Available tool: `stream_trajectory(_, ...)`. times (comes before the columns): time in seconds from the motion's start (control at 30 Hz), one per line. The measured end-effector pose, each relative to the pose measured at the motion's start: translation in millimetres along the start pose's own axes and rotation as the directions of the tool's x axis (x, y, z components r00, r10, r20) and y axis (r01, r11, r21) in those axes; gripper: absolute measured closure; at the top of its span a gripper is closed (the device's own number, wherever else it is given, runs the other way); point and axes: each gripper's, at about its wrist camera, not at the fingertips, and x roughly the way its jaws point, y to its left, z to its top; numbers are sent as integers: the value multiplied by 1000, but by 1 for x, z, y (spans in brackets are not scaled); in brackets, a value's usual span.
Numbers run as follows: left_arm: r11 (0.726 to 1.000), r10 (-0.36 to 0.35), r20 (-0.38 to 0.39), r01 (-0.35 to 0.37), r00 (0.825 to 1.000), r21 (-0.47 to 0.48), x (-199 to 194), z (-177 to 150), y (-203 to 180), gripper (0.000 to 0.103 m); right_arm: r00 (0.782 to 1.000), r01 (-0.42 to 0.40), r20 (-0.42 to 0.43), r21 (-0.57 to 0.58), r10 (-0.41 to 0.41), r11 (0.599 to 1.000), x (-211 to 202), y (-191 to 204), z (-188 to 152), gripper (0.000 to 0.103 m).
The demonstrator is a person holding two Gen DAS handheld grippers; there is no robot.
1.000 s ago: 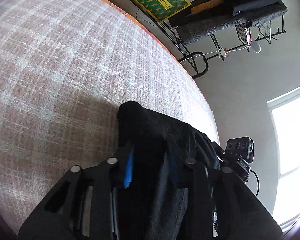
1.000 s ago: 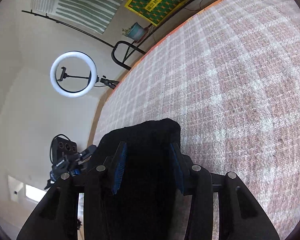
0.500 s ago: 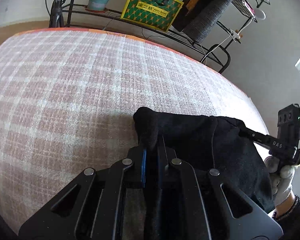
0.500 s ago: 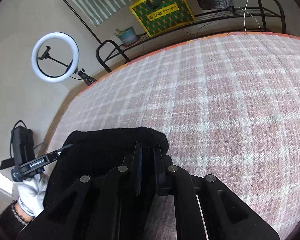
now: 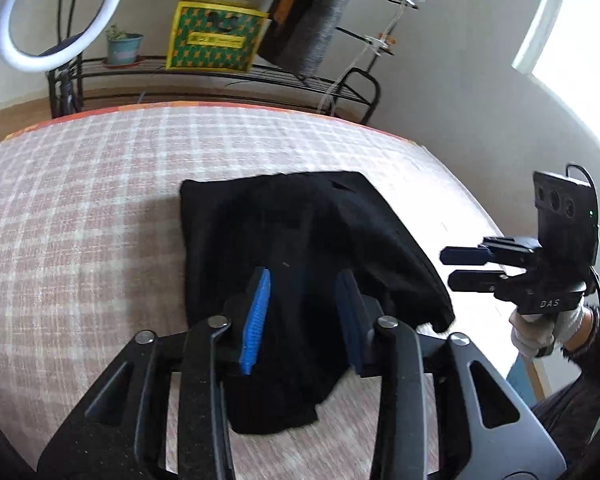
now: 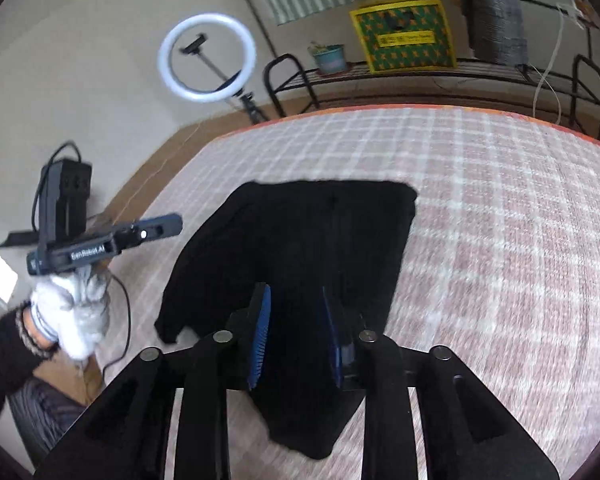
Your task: Fold large clothes
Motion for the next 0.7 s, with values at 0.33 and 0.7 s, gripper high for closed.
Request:
stream_trajectory(0.33, 943, 141, -83, -108, 987, 314, 38, -35, -65, 99, 963, 227, -63, -338, -263, 913, 21, 41, -44, 88)
stream_trajectory(0.7, 947, 165, -198, -99, 966, 306, 60, -64, -50, 103, 942, 286, -35, -440, -334, 851, 9, 37, -61, 101)
